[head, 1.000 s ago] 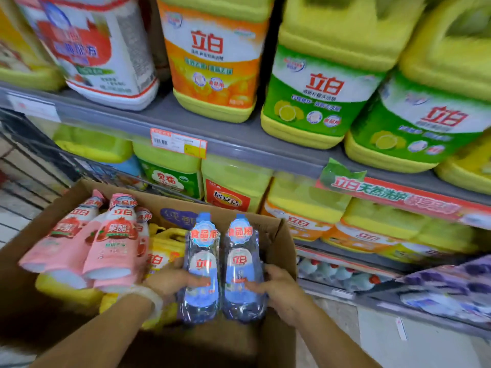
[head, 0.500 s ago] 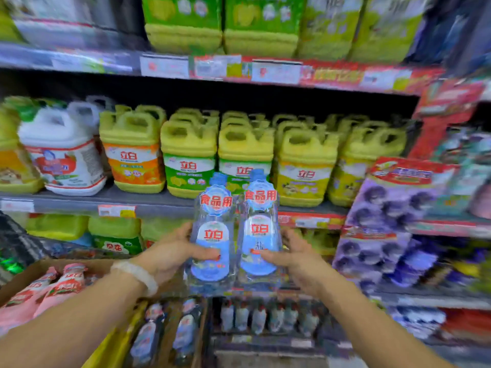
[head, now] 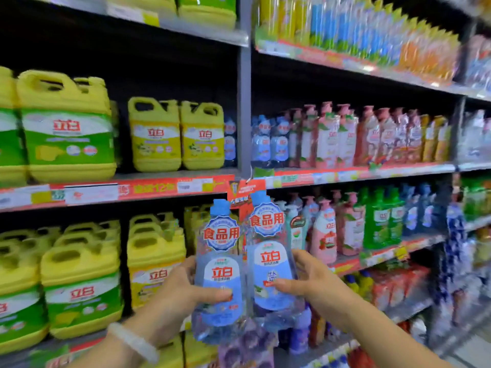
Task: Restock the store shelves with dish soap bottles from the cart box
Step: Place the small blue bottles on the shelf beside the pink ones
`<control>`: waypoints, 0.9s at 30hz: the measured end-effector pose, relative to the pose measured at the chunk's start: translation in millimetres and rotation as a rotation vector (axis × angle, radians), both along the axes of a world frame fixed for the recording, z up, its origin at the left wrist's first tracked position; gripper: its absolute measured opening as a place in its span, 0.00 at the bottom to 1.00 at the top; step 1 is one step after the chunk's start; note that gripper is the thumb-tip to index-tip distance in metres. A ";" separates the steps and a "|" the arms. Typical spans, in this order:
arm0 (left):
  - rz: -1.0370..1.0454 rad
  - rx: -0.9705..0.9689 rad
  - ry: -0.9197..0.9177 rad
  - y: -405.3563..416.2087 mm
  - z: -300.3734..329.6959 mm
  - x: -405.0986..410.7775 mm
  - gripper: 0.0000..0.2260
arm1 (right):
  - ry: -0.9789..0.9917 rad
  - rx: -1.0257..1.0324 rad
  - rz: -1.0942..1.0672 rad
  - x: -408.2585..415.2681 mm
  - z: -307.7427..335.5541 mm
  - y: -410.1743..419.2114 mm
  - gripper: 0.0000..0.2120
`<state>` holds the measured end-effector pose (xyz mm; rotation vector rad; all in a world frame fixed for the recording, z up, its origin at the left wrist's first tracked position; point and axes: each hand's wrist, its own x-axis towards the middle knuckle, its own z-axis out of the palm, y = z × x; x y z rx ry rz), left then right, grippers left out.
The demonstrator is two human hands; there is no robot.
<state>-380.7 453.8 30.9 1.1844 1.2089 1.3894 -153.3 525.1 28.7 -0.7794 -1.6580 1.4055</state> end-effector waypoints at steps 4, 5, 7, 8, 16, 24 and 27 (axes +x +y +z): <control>-0.029 0.045 -0.032 51.1 21.5 43.5 0.32 | 0.048 0.048 -0.100 38.9 16.6 35.3 0.21; -0.031 0.066 -0.035 64.3 27.1 53.4 0.31 | 0.058 0.063 -0.117 46.9 21.2 46.2 0.22; -0.043 0.119 -0.035 92.0 39.9 70.2 0.30 | 0.054 0.100 -0.147 60.1 33.2 71.7 0.30; -0.045 0.148 -0.034 106.6 48.1 77.6 0.28 | 0.058 0.126 -0.162 65.6 40.4 86.2 0.35; -0.015 0.426 0.068 235.9 166.5 83.6 0.15 | 0.215 0.378 -0.196 66.0 151.5 211.7 0.28; 0.156 0.427 0.093 361.5 215.8 94.0 0.13 | 0.215 0.362 -0.251 44.6 197.6 335.6 0.12; 0.237 0.357 0.098 397.8 210.2 94.5 0.20 | 0.182 0.340 -0.280 35.8 194.8 375.0 0.11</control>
